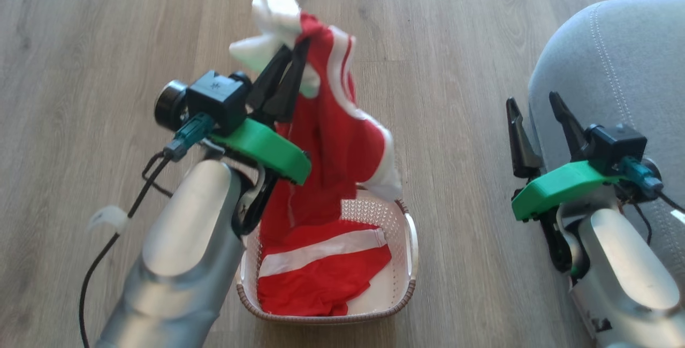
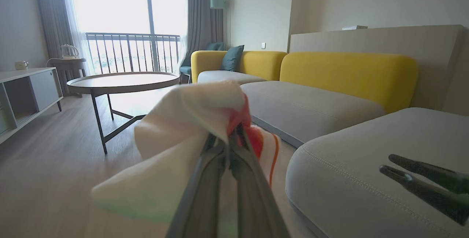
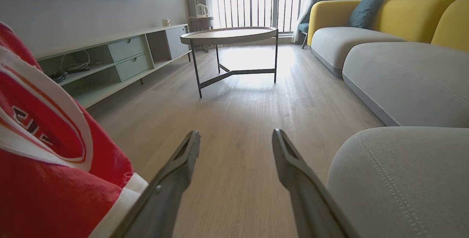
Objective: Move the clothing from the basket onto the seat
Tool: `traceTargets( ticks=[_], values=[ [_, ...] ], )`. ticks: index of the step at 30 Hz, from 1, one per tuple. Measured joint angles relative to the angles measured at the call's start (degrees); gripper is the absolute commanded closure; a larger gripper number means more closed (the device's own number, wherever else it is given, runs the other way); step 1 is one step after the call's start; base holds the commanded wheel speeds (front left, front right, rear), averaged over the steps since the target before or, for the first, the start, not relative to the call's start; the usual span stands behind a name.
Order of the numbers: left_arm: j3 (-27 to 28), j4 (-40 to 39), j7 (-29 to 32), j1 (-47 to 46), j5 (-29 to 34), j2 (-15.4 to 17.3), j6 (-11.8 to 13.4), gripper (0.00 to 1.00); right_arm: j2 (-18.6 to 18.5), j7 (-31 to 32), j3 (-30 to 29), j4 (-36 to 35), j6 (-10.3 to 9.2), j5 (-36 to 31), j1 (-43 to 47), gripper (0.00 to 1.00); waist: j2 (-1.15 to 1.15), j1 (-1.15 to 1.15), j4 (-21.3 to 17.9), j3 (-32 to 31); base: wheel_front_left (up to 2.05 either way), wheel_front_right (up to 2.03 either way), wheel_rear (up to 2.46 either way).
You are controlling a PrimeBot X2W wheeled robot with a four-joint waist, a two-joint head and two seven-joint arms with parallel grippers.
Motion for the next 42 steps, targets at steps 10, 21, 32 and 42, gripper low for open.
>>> traceTargets(
  ticks=[10,21,32,42],
  values=[
    [-3.04,-5.55,-0.09,-3.29,0.0,-0.02,0.05,1.0,0.55,0.01,0.0,0.27,0.0,0.26,1.27,0.0,0.0,0.0,0.45,0.05,0.0,0.0,0.0],
    [-4.72,-5.9,-0.09,-3.44,-0.42,0.0,0.6,1.0,1.12,0.01,10.35,-10.47,0.0,2.11,1.13,0.0,0.0,0.0,0.61,0.8,0.0,0.0,0.0],
    [-8.27,-7.2,-0.09,-4.33,-1.61,0.03,1.27,1.0,-0.69,0.01,25.37,-14.6,0.0,2.56,-3.62,0.0,0.0,0.01,1.88,2.27,0.0,0.0,0.0],
    [-11.05,-7.7,-0.09,-4.81,-3.39,0.07,2.43,1.0,3.53,0.01,24.47,-1.18,0.0,-0.43,-6.93,0.0,0.0,0.01,4.64,2.89,0.0,0.0,0.0]
  ],
)
